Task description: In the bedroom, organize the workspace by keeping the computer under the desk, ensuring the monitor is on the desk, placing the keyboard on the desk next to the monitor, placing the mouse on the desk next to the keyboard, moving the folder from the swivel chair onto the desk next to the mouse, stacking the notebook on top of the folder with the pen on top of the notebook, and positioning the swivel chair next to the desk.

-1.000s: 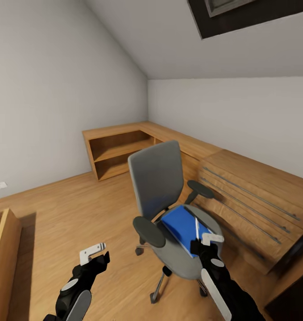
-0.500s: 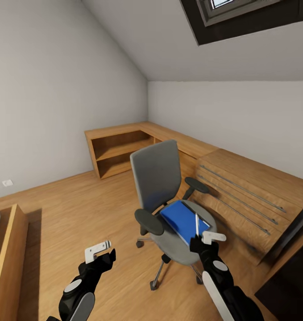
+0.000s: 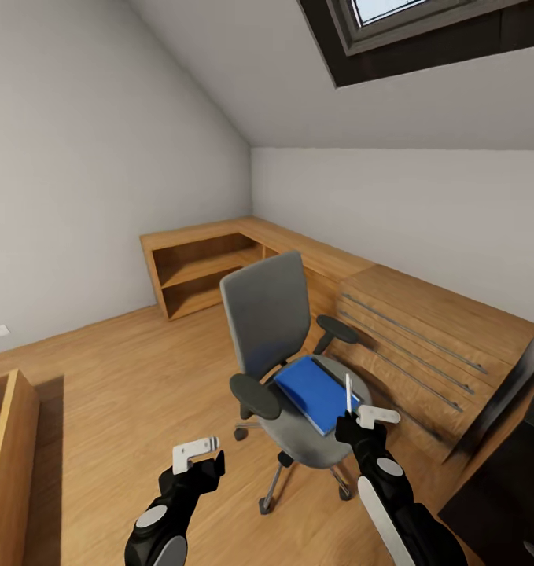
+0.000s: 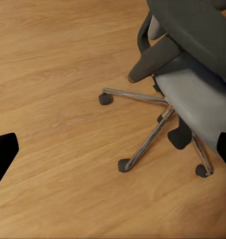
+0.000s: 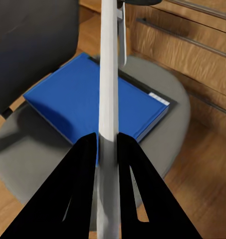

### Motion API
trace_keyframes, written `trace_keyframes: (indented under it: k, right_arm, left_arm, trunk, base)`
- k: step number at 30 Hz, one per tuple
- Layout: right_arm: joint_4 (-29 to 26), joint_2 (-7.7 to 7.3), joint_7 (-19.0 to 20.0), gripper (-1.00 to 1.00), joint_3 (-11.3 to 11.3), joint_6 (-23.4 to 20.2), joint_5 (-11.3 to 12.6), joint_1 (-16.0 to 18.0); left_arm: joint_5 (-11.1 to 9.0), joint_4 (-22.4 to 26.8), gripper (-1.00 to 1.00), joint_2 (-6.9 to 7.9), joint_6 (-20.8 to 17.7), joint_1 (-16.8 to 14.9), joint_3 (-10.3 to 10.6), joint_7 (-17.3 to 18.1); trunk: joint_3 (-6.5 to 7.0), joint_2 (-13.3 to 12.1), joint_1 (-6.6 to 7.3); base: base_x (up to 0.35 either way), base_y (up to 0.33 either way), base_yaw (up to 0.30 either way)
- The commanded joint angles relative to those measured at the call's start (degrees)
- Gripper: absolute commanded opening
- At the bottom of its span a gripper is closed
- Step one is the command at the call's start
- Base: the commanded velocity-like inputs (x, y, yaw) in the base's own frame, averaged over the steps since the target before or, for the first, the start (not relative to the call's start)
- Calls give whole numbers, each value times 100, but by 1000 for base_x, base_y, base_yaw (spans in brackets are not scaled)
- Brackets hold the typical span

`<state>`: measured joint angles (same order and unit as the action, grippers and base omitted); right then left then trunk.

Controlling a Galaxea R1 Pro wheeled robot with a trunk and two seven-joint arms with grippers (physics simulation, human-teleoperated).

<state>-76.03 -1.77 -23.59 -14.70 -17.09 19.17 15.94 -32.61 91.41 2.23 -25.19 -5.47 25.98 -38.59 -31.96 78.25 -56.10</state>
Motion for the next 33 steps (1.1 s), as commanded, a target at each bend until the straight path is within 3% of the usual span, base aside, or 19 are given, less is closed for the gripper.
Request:
trace_keyframes:
  k: [1, 12, 33]
  right_arm:
    - [-8, -7, -32, -100, -17, -14, 52, 5]
    - [-11, -8, -230, -100, -8, -17, 52, -4]
    - [-17, -73, -278, -100, -5, -14, 59, -4]
  left_arm:
    - [-42, 8, 100, 5, -11, -6, 15, -50]
    - [-44, -8, 100, 5, -18, -6, 136, -52]
    - [-38, -96, 100, 6, -19, -3, 160, -35]
  trunk:
    - [13, -38, 23]
    - [210, -479, 264]
    - [210, -479, 264]
  base:
    - [0, 0, -41]
    - [0, 0, -4]
    - [45, -43, -229]
